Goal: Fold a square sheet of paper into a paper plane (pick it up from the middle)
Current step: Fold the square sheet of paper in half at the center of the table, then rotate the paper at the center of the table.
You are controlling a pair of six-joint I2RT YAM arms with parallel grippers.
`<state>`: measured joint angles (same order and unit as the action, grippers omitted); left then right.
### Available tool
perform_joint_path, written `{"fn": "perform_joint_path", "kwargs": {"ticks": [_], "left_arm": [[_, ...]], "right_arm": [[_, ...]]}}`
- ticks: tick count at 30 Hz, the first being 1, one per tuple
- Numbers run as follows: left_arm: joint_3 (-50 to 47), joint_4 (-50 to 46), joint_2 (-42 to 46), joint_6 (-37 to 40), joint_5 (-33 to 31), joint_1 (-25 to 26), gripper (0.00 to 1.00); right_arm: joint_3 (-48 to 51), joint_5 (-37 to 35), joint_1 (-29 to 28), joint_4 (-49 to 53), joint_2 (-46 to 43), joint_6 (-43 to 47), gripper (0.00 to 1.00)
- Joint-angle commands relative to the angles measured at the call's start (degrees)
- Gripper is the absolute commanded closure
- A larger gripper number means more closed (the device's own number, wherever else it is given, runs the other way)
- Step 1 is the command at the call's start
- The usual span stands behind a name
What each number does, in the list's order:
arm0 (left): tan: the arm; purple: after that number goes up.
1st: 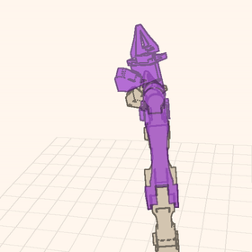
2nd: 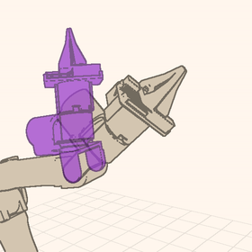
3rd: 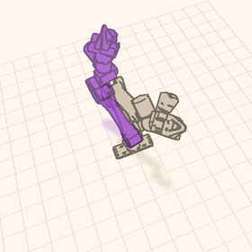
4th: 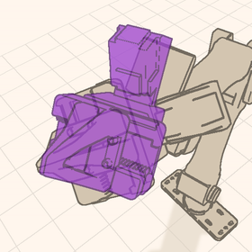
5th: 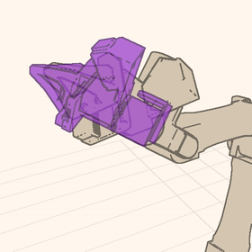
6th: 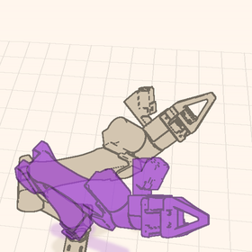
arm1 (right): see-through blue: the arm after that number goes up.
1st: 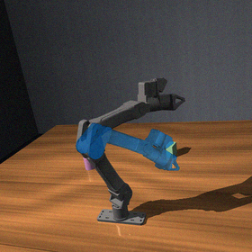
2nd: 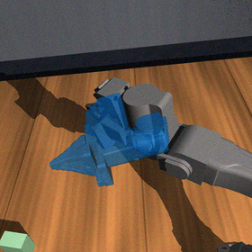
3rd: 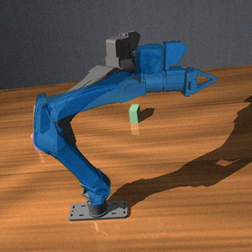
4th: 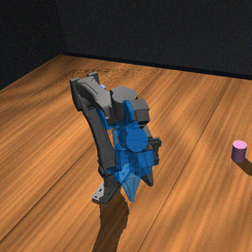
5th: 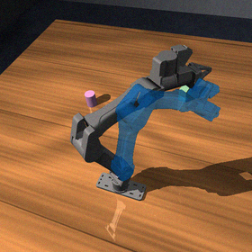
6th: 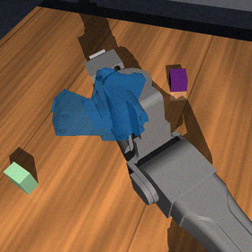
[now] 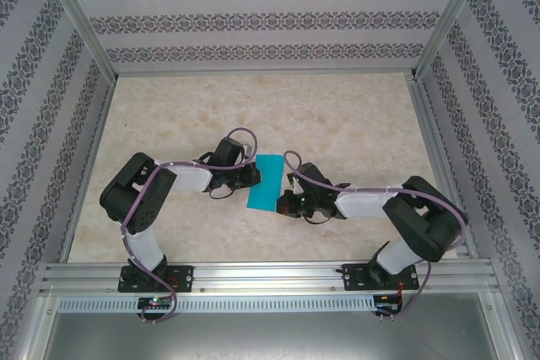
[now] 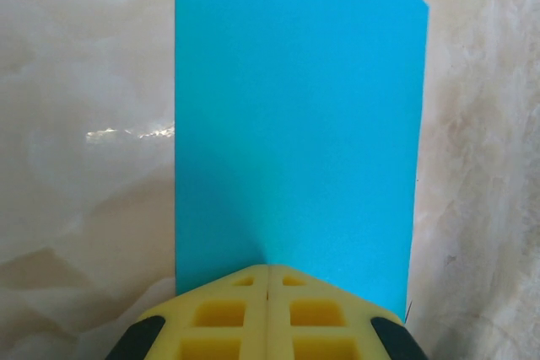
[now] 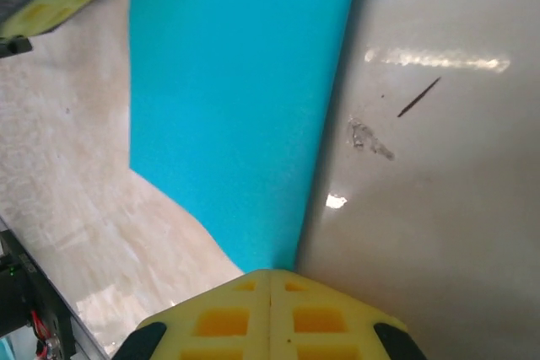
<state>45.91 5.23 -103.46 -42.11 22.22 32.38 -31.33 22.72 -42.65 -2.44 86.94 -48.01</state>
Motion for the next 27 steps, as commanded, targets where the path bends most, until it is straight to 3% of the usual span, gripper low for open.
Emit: {"fn": "perform_joint_path", "kwargs": {"ticks": [1,15,23,27], "left_arm": [[-3.92,-12.1,-6.03,1.38,-6.71,0.68,1.0],[-1.76,-14.13,-6.56,2.12,-6.34,1.05,1.0],[-1.31,-14.81,-6.24,2.58,-6.77,1.13,1.0],[0.24,-16.57,-3.45,3.74,-6.18,1.16,0.99]], "right_arm": [[-4.21,-3.93,0.16,3.56,-2.83,2.6,0.99],[-16.03,0.3,5.89,1.51,14.74,3.88,1.0],[-10.24,0.14,6.45,3.32,13.26,3.74,1.0],[-7.9,0.27,3.71,1.85,12.3,-0.66,1.0]]}}
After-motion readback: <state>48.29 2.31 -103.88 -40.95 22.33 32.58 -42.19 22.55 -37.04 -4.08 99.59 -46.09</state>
